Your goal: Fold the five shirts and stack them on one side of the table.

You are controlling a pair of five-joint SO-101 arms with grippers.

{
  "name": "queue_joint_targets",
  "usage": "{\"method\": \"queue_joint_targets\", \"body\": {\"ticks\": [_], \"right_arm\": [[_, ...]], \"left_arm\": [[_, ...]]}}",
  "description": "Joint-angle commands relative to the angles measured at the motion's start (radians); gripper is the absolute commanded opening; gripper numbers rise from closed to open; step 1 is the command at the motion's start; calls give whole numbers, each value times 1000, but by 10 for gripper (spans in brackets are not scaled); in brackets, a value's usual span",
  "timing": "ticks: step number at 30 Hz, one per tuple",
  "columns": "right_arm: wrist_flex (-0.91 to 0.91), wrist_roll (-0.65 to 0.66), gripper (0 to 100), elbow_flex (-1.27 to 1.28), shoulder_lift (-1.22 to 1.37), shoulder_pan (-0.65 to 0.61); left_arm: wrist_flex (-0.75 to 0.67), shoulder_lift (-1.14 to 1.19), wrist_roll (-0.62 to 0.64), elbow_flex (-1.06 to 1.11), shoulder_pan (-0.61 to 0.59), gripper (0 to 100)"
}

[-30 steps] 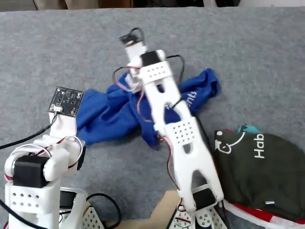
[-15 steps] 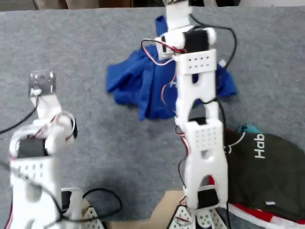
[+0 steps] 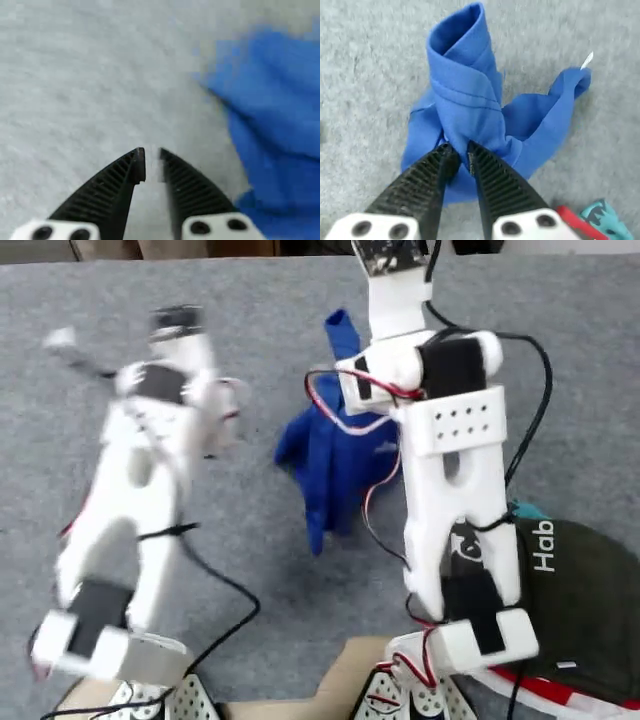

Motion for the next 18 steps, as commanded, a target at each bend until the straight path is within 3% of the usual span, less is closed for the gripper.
{"method": "queue_joint_targets", "body": {"ticks": [1, 8, 15, 18], "right_arm": [[-192, -12, 5, 159, -73, 18], [-448, -5, 5, 302, -68, 122], [-453, 23, 5, 334, -42, 163], [-416, 29, 5, 328, -27, 182]], "left_arm": [[158, 160, 29, -262, 132, 129], [158, 211, 3, -272, 63, 129], [147, 211, -100, -272, 133, 129], [72, 211, -140, -264, 161, 132]]}}
